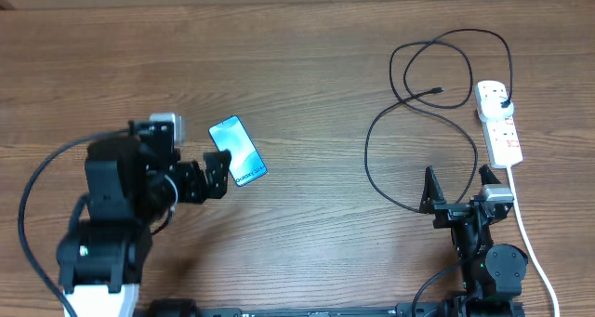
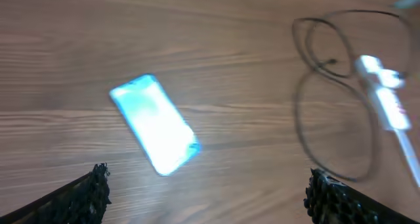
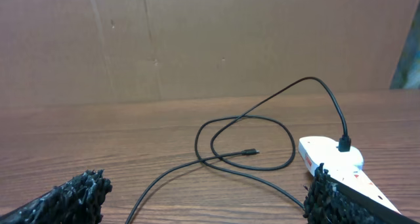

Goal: Plug charger to phone and switch on socket
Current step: 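Move the left gripper over the phone and lower onto it, then grasp the phone's edge with the left gripper and tilt it up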

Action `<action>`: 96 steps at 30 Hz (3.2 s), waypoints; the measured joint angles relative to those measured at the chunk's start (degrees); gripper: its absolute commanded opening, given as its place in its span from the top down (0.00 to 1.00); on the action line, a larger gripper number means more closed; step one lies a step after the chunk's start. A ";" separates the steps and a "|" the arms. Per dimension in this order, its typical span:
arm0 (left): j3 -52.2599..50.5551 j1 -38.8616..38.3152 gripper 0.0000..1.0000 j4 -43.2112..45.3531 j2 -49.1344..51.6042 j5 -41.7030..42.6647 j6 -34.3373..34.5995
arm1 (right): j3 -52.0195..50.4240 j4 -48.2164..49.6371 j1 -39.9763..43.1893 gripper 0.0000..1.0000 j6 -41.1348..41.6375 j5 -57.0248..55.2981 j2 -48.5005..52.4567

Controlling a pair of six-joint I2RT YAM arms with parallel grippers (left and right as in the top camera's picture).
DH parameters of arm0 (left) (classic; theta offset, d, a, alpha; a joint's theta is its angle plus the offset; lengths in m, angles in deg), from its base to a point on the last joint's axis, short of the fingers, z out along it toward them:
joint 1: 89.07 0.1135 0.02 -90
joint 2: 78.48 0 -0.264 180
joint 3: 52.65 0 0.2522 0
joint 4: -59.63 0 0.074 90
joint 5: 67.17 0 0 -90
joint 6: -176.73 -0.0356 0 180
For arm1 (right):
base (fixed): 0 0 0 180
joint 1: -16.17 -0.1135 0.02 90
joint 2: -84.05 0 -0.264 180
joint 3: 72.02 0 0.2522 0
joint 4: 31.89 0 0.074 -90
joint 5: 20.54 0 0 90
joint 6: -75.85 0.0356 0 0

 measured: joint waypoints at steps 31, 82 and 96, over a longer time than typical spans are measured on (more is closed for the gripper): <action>33.24 -7.21 0.00 -19.45 55.41 -14.95 29.40 | 0.00 0.00 0.00 0.00 0.00 0.00 0.15; 24.46 -9.29 0.09 -4.72 67.87 -16.57 31.26 | 0.00 0.00 0.00 0.00 -0.02 0.00 0.15; 23.93 -9.11 0.24 -4.35 67.52 -15.74 31.47 | 0.00 0.00 0.00 0.00 0.00 -0.02 0.15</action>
